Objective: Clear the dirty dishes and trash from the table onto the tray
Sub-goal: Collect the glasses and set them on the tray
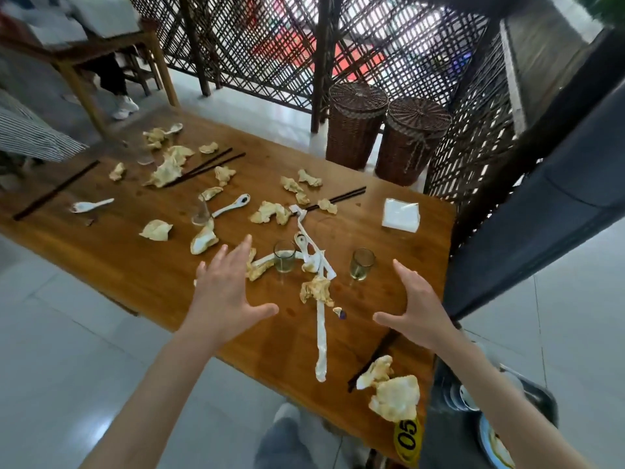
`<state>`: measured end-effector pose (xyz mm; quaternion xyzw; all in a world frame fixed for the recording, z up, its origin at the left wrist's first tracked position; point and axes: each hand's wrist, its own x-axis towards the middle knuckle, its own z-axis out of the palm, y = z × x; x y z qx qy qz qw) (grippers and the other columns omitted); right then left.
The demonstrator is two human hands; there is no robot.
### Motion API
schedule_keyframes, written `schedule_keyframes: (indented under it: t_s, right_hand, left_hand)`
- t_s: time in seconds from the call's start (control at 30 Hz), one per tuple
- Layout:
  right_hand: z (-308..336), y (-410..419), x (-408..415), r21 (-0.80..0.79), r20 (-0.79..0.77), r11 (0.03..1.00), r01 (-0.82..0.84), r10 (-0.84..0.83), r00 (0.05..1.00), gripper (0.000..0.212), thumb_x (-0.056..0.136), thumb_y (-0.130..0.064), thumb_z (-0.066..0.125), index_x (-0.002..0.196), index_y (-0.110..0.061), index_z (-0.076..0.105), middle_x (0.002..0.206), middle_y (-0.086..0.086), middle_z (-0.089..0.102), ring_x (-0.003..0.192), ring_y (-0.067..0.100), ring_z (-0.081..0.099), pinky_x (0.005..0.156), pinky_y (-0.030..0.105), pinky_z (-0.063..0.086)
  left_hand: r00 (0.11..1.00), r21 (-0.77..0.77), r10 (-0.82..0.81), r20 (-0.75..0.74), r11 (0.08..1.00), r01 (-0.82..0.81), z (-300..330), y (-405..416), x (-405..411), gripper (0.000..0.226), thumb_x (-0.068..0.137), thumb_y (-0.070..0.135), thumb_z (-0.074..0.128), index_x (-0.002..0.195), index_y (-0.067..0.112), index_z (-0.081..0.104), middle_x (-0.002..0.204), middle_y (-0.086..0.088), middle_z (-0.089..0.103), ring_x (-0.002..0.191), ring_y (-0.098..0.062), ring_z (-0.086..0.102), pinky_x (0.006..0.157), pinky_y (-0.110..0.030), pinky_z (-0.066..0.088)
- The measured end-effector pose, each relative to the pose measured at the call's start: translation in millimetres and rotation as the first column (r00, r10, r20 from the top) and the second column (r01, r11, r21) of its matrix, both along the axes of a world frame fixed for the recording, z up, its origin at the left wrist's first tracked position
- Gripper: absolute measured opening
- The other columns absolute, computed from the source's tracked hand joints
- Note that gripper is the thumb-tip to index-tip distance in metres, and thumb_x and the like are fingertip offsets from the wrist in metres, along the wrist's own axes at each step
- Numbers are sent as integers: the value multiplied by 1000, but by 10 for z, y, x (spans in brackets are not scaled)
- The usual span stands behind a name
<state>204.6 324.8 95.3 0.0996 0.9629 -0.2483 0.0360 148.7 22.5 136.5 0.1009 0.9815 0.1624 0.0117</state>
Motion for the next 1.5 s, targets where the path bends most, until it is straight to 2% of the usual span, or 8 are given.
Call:
schedule_keyframes:
  t_s: [0.17, 0.47, 0.73, 0.9, 1.0, 1.17, 1.37, 1.5]
  right_hand:
    - [-116, 3, -540, 63, 40, 997, 51, -53, 998, 105, 68, -53, 76, 149, -30, 13, 156, -7, 21, 145, 20, 16, 114, 47, 27]
    - [-374, 9, -1081, 97, 144, 988, 118, -132, 981, 104, 70, -53, 75, 150, -31, 12, 157, -8, 17, 145, 18, 12, 114, 47, 26]
    - [-465, -110, -1347, 129, 211, 982, 138, -163, 964, 107, 68, -53, 76, 150, -31, 11, 157, -8, 15, 145, 19, 11, 114, 47, 26]
    - [-463, -150, -1523, 186, 245, 964, 192, -234, 941, 108, 68, -50, 77, 150, -30, 9, 158, -5, 14, 145, 21, 12, 114, 48, 26]
    - [-527, -199, -1576, 203, 296, 947, 248, -301, 907, 108, 69, -46, 79, 150, -33, 9, 158, -5, 12, 145, 22, 12, 115, 47, 25]
    - [-672, -254, -1603, 126, 341, 935, 331, -354, 871, 98, 69, -32, 82, 147, -34, 23, 155, -4, 23, 139, 19, 30, 106, 36, 40]
    - [-763, -283, -1600, 139, 262, 922, 361, -386, 884, 74, 78, -18, 75, 141, -29, 36, 142, 0, 43, 122, 19, 50, 92, 28, 50]
    - [-779, -266, -1591, 134, 232, 920, 368, -390, 891, 66, 79, -17, 73, 136, -27, 42, 133, 2, 49, 114, 21, 55, 88, 28, 52]
  left_hand:
    - [996, -40, -82, 30, 996, 84, -193, 85, -687, 114, 67, 62, 71, 151, 27, 2, 156, 4, 23, 145, -20, 12, 116, -51, 17]
    - [971, -78, -205, 125, 973, 215, -608, 223, -1608, 114, 66, 59, 74, 151, 27, 6, 156, 6, 23, 145, -18, 11, 115, -49, 8]
    - [963, -104, -201, 179, 969, 222, -794, 28, -2043, 114, 65, 61, 73, 150, 29, 5, 155, 6, 24, 145, -18, 11, 116, -51, 9]
    - [909, -104, -323, 265, 927, 360, -1054, 108, -2182, 122, 58, 67, 74, 149, 34, 0, 156, 9, 19, 146, -18, 8, 115, -50, 3]
    - [839, -135, -429, 334, 860, 493, -1198, 188, -2245, 121, 58, 66, 75, 149, 35, 1, 157, 9, 18, 146, -19, 6, 114, -51, -1]
    - [764, -156, -524, 376, 777, 610, -1320, 309, -2205, 105, 66, 64, 71, 148, 34, 15, 154, 10, 27, 145, -20, 11, 113, -55, -6]
    - [802, -124, -527, 281, 809, 575, -1393, 392, -2151, 72, 76, 58, 66, 137, 34, 37, 139, 12, 48, 138, -15, 31, 113, -56, -3]
    - [816, -129, -519, 254, 818, 561, -1414, 388, -2137, 66, 74, 59, 67, 130, 35, 42, 132, 13, 54, 134, -13, 37, 113, -57, -3]
